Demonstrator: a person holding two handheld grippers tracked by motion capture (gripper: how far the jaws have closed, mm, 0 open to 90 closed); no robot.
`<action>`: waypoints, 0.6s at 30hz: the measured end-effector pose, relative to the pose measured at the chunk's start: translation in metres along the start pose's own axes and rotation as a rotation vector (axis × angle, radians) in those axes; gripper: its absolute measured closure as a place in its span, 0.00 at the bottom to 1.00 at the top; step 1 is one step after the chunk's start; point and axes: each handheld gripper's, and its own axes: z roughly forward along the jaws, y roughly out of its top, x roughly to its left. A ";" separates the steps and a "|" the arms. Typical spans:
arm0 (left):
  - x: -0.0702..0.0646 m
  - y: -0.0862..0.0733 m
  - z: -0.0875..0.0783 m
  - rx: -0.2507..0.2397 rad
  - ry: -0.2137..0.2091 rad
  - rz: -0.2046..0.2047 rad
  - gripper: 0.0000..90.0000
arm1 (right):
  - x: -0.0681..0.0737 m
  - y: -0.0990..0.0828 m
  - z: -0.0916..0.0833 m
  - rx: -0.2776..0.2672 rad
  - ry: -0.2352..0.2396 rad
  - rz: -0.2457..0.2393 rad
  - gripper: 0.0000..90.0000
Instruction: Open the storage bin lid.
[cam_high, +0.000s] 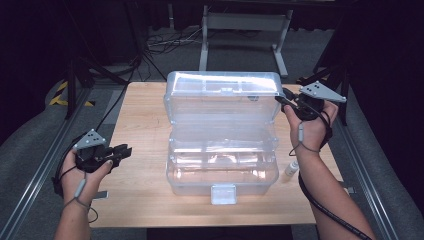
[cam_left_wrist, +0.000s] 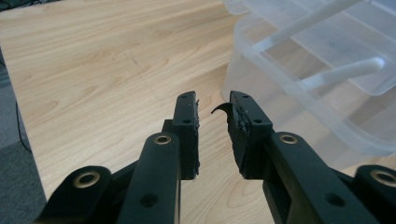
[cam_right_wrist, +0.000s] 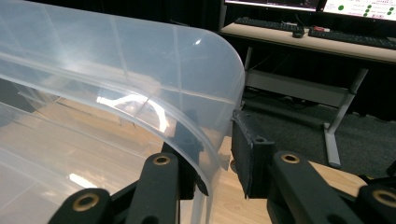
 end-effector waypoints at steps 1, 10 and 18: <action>0.000 0.000 0.000 0.000 0.000 0.000 0.82 | 0.000 0.000 0.000 0.000 0.000 0.000 0.80; 0.010 -0.007 0.003 0.003 0.018 -0.015 0.82 | 0.000 0.006 0.006 -0.001 -0.018 -0.033 0.78; 0.014 -0.007 0.010 0.011 0.011 -0.016 0.82 | -0.002 0.012 0.013 0.027 -0.026 -0.045 0.80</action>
